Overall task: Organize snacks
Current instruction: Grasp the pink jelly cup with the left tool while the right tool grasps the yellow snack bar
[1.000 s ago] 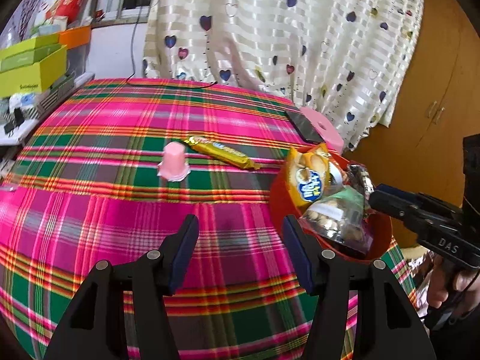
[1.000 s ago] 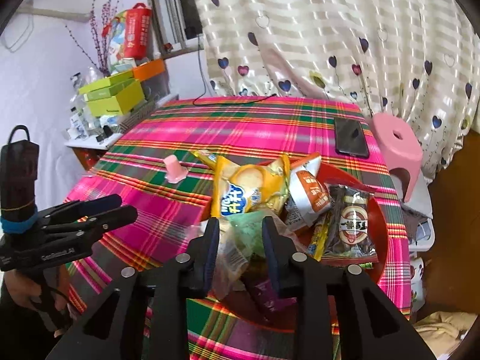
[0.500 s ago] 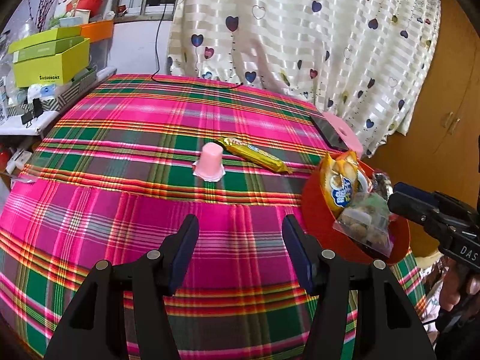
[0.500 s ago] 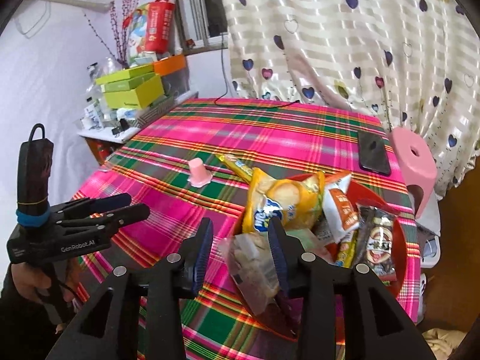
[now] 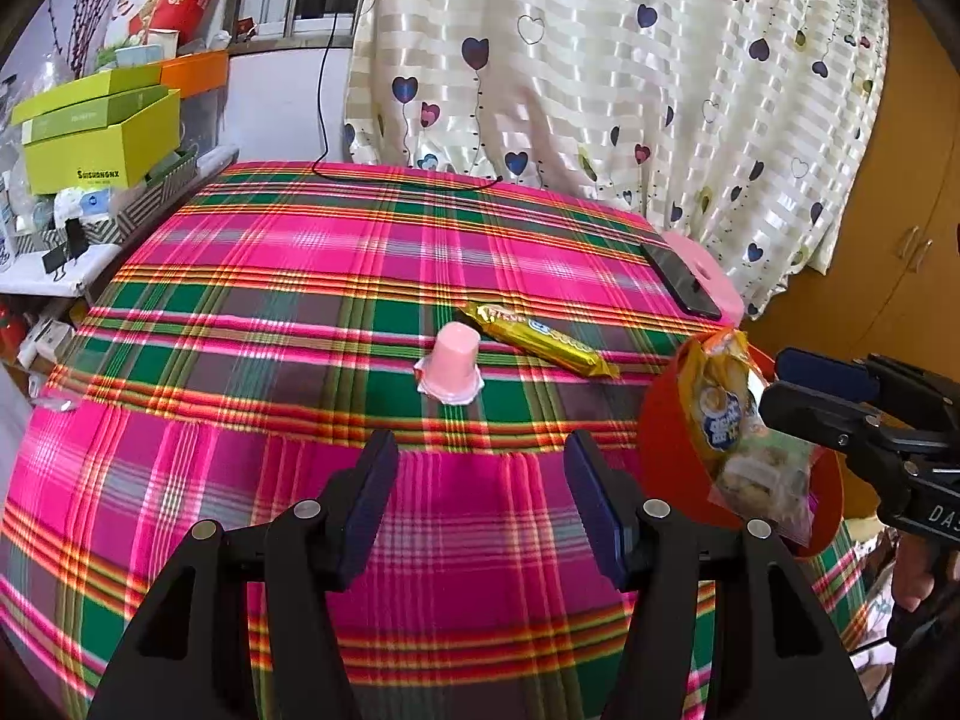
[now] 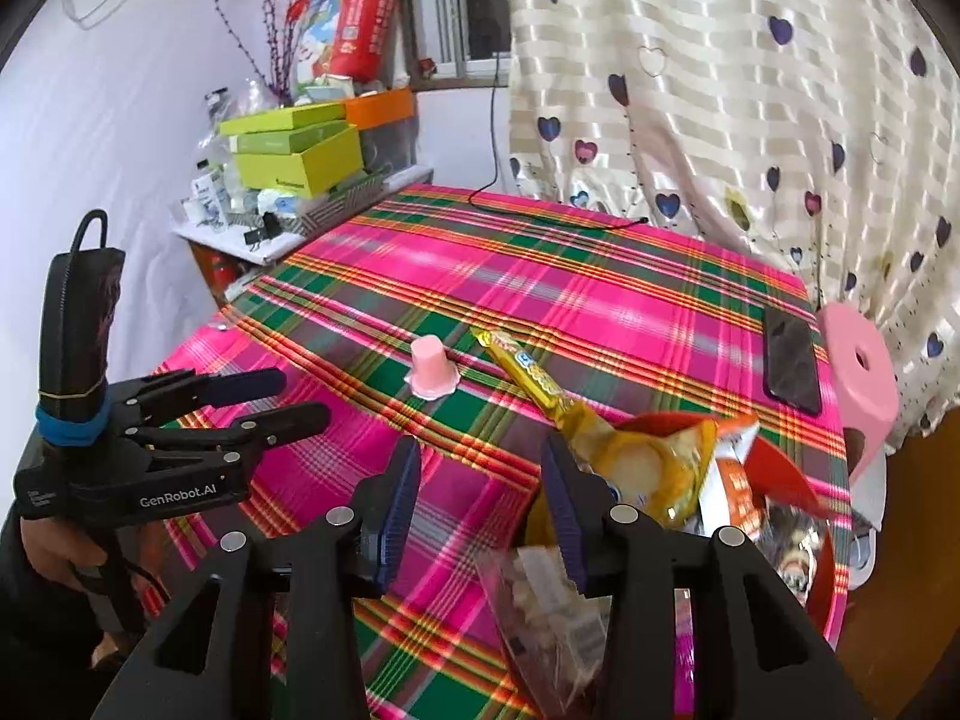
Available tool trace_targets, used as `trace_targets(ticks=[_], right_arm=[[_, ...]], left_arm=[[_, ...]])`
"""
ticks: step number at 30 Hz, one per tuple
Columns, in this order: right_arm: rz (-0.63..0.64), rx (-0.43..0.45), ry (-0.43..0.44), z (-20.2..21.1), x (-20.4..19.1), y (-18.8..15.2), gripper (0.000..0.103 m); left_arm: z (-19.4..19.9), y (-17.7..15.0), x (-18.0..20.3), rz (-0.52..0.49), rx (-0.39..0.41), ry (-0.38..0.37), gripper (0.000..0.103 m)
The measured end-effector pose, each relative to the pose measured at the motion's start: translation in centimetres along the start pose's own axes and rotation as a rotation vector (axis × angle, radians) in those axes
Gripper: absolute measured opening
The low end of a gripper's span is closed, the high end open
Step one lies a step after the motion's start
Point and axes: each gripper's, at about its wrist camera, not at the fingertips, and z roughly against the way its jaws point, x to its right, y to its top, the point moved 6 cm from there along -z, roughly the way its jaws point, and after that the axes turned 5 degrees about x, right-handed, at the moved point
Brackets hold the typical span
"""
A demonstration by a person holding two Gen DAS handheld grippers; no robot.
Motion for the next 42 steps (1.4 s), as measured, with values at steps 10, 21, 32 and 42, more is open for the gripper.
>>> trace_targets(ticks=[10,21,32,42], right_arm=[[0.05,-0.081,-0.01,-3.9,0.6,1.8,0.04],[0.145,-0.211,-0.009,-8.7,0.9,3.2,0.04],[0.22,-0.437,0.027,-14.9,2.2,3.4,0.04],[0.227,-0.6,0.033,-19.4,3.7,1.0,0.04]], left_arm=[[-2.8,0.9,-0.5,-0.032,-0.027,-0.002,0.059],[-6.9,1.9,-1.5,-0.052,-0.062,-0.021,0.059],[-11.0,2.4,-1.4,-0.092,-0.093,-0.037,0.059],[-13.0,2.1,-1.3,-0.117,-0.1,-0.026,0.058]])
